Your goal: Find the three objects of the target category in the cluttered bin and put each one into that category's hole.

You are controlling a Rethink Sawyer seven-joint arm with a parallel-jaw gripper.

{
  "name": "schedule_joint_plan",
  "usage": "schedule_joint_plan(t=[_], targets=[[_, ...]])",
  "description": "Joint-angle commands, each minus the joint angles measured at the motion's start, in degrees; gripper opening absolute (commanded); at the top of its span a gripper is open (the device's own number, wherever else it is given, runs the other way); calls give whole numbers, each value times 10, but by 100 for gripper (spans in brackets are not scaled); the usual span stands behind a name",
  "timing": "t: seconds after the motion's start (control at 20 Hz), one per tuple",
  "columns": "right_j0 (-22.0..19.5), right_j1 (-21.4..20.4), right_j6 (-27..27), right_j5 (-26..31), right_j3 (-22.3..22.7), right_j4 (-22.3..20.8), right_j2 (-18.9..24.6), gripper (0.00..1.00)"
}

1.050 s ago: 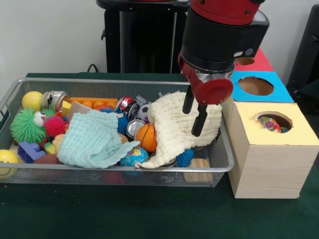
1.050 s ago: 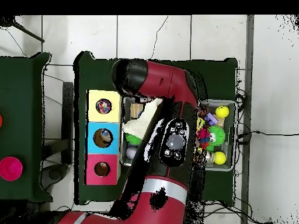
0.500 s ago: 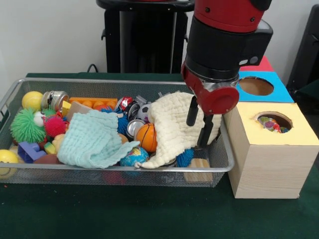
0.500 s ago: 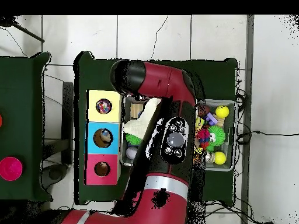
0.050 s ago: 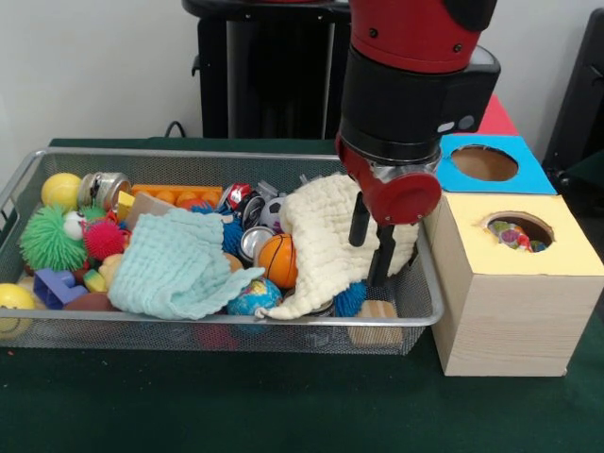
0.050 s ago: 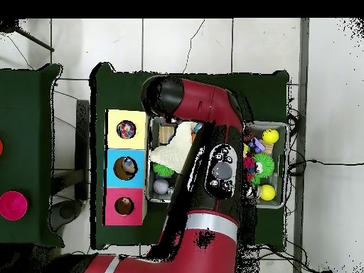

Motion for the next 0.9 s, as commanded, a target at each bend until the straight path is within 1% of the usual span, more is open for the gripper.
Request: schedule_joint_plan(t=[0.05, 0.15, 0.35, 0.45, 0.65, 0.9], targets=[[-13, -32, -82, 14, 107, -31, 53, 100], [-13, -39, -79, 11, 118, -32, 54, 100], [-12, -47, -71, 25, 119, -37, 53, 100], [-12, -44, -69, 28, 114, -40, 55, 100], [-6, -21, -61, 14, 97, -49, 58, 100], [-12, 16, -65, -31, 81, -62, 70, 100]])
